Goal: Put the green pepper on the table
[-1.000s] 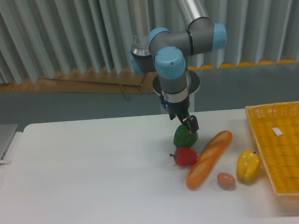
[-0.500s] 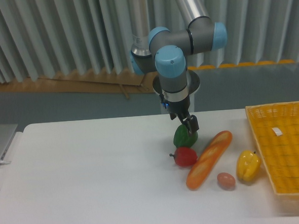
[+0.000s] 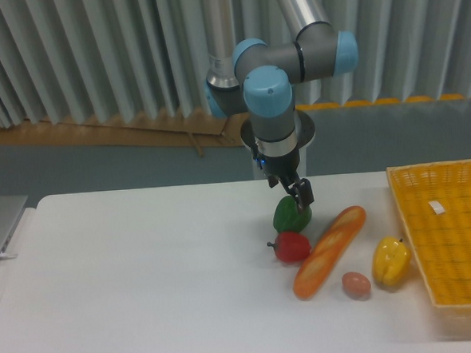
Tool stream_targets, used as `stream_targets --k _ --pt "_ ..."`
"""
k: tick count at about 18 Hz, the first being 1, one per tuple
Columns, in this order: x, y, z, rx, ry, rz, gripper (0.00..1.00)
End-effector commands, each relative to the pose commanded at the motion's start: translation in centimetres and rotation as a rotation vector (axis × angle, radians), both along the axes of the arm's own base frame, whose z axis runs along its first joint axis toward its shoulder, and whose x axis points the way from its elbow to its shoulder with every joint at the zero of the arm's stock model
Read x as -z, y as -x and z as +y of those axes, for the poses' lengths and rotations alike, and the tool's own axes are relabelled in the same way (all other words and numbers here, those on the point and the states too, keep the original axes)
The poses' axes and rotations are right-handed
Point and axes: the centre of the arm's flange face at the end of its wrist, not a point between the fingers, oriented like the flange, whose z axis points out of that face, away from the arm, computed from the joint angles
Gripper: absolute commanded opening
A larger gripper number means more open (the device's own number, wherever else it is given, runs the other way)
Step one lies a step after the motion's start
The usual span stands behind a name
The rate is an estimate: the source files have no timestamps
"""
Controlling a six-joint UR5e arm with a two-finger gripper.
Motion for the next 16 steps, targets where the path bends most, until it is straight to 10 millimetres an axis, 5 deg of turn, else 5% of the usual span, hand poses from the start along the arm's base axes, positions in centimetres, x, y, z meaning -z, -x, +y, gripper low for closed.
stream_targets --k 16 --pt "-0.36 0.25 0.08 0.049 -0.018 -0.014 1.00"
